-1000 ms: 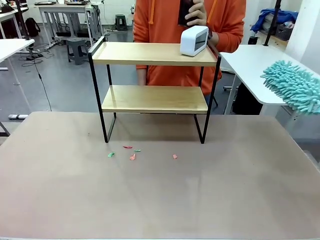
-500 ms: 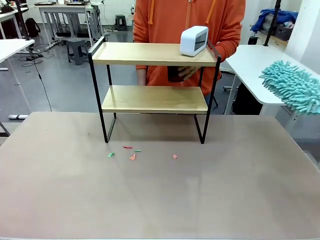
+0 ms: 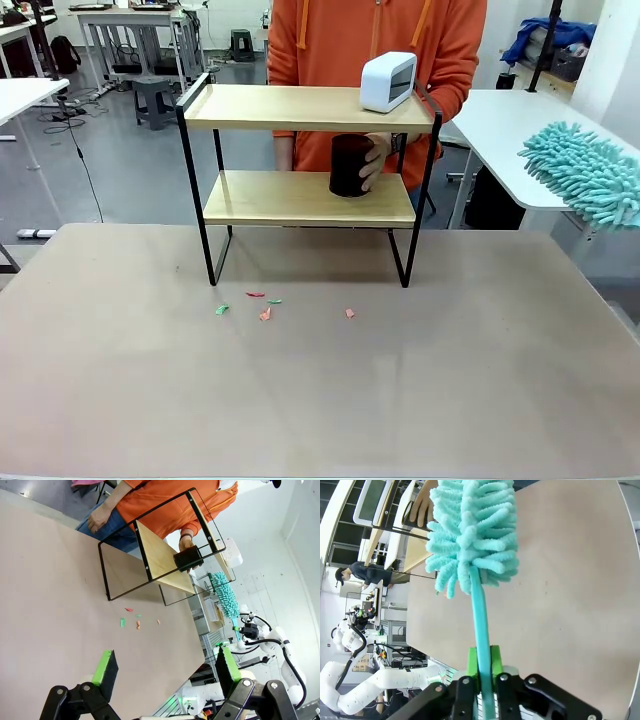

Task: Clean the shelf.
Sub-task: Hand the Duster back to the human.

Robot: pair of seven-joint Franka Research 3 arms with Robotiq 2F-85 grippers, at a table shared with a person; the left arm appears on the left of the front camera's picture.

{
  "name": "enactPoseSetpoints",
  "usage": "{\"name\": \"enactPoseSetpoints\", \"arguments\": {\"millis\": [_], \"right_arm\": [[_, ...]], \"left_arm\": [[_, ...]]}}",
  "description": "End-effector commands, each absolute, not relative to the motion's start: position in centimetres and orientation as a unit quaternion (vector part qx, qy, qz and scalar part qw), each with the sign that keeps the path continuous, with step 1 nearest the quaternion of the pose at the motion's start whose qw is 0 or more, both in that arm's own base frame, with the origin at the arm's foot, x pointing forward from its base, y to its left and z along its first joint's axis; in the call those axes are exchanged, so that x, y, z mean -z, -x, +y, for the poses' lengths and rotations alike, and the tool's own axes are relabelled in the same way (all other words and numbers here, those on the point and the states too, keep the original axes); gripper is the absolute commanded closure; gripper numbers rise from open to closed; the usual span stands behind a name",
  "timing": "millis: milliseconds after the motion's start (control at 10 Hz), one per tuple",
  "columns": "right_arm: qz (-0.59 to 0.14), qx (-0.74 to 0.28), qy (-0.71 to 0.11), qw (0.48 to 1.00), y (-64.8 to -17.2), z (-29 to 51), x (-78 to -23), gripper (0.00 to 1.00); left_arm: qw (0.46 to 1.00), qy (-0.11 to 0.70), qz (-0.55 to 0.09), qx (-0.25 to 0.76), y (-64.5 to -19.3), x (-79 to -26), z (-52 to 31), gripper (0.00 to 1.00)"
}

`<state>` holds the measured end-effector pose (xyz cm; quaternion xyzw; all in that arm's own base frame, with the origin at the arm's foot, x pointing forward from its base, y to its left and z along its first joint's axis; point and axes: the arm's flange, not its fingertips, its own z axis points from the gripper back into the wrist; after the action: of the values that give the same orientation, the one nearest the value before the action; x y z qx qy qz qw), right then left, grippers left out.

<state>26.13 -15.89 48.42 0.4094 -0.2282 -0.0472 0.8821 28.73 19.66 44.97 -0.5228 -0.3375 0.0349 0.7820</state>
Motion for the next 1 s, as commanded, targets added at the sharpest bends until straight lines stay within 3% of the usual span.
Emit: {"name": "enactPoseSetpoints", "arguments": {"millis": [0, 100, 200, 500, 800, 900], "right_arm": [[-0.229, 0.035, -0.411, 0.882, -26.1, -16.0, -48.4, 1.00], [-0.228, 0.047, -0.409, 0.882, -26.1, -15.9, -48.4, 0.87], [-0.237, 0.007, -0.410, 0.880, -27.1, -15.1, -50.3, 0.87], [-0.263, -0.237, -0.441, 0.825, -26.6, -9.9, -58.8, 0.87], [-0.185, -0.480, -0.380, 0.769, -22.9, -3.2, -59.7, 0.87], [-0.157, -0.520, -0.326, 0.774, -22.2, -2.0, -58.6, 0.87]], "left_arm": [[0.776, 0.526, -0.349, -0.028, -28.6, -45.0, 19.4, 0.00], [0.782, 0.523, -0.337, -0.035, -28.7, -45.0, 19.7, 0.00], [0.783, 0.545, -0.293, 0.066, -29.0, -46.7, 18.4, 0.00], [0.730, 0.589, -0.146, 0.315, -29.4, -51.9, 8.9, 0.00], [0.685, 0.595, -0.026, 0.420, -28.6, -50.6, -2.2, 0.00], [0.715, 0.575, -0.005, 0.398, -28.0, -49.3, -5.5, 0.00]]}}
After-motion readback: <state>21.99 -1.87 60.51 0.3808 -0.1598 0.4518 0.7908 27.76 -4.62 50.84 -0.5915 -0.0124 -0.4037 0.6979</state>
